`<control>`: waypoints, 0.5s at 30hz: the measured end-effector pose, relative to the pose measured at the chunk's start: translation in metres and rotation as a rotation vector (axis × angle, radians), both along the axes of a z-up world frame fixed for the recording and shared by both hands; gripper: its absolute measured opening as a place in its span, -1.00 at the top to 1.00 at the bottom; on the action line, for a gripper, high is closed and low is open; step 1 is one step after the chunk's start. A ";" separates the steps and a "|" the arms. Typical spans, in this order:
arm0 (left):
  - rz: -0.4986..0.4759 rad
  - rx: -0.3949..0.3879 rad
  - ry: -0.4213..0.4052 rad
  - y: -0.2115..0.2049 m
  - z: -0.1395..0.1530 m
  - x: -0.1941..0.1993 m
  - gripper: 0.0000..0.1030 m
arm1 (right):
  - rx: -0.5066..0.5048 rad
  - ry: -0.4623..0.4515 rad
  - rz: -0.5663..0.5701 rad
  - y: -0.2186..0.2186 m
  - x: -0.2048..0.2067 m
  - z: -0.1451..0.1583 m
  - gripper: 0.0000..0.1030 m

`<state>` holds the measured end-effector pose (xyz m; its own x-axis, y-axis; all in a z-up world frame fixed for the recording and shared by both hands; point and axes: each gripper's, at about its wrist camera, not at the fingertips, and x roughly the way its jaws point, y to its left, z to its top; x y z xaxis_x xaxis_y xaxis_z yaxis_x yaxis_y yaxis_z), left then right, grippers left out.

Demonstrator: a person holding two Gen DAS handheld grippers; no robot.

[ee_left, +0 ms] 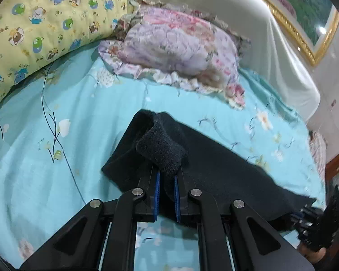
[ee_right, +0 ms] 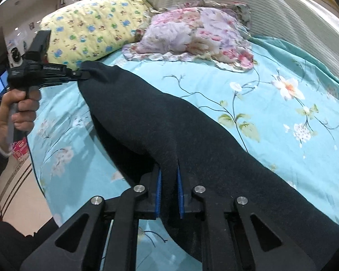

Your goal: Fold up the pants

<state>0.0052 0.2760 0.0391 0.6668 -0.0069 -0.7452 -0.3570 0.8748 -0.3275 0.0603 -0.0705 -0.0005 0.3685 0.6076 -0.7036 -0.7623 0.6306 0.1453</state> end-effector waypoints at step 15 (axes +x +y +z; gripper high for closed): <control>0.025 0.014 0.108 0.011 -0.049 -0.008 0.61 | -0.073 0.126 0.046 0.018 -0.004 -0.037 0.44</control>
<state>-0.0029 0.2872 -0.0104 0.5822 0.0201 -0.8128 -0.4114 0.8696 -0.2732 0.0558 -0.0526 -0.0378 0.2470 0.5674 -0.7855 -0.7695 0.6075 0.1969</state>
